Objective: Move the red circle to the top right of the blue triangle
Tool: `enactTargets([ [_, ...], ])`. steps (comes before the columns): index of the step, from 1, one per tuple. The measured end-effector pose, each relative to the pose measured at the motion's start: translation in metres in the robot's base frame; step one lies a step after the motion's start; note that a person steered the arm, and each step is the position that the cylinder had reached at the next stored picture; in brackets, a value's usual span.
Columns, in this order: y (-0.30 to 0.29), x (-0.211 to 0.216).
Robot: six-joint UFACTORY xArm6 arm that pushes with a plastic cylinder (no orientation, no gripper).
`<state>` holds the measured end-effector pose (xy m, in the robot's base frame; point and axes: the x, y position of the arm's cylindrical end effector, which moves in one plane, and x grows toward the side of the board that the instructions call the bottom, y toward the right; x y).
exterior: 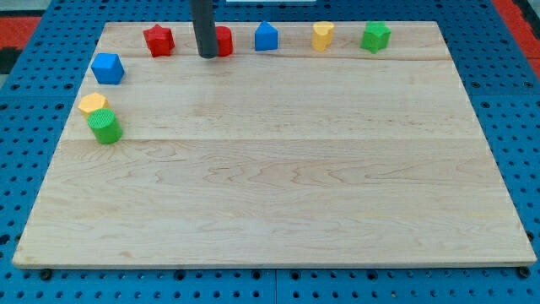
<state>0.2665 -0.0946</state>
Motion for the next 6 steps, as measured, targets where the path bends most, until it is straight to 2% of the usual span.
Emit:
enactTargets([
  [3, 0.014, -0.029],
  [4, 0.014, -0.028],
  [5, -0.009, 0.026],
  [6, -0.016, 0.053],
])
